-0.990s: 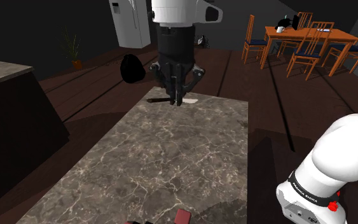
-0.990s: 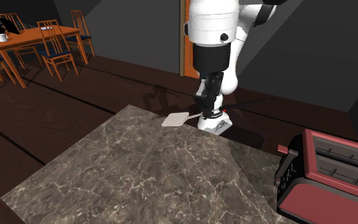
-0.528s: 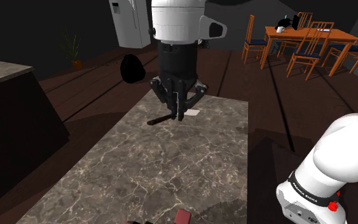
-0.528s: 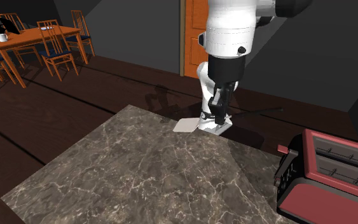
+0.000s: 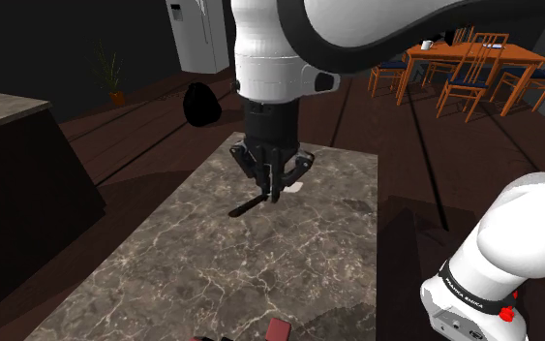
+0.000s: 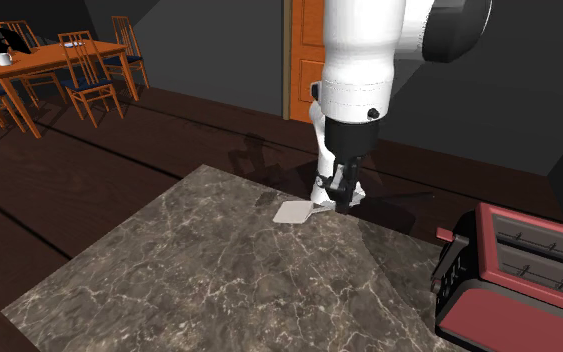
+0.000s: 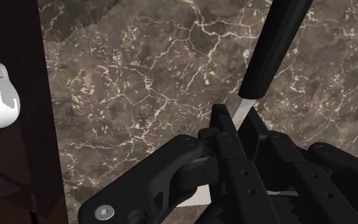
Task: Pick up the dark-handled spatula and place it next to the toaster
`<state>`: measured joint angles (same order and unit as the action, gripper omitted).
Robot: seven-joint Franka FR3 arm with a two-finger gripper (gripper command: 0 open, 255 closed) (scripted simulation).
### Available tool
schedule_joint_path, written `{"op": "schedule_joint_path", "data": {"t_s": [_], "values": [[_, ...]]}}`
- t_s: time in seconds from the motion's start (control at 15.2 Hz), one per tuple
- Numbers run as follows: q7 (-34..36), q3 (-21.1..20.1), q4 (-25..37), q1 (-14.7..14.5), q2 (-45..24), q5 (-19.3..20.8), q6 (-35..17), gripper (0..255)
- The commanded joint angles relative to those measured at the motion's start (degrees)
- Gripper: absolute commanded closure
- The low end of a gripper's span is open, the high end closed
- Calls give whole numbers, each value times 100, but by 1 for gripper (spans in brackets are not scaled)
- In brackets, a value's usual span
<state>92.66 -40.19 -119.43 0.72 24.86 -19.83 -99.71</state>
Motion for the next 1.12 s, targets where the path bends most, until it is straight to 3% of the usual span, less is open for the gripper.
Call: {"op": "schedule_joint_path", "data": {"t_s": [0.0, 1.06], "values": [[-21, -31, -162, -10, 3, -22, -162, 255], [-87, -378, -1206, -29, -211, -138, -1418, 255]]}}
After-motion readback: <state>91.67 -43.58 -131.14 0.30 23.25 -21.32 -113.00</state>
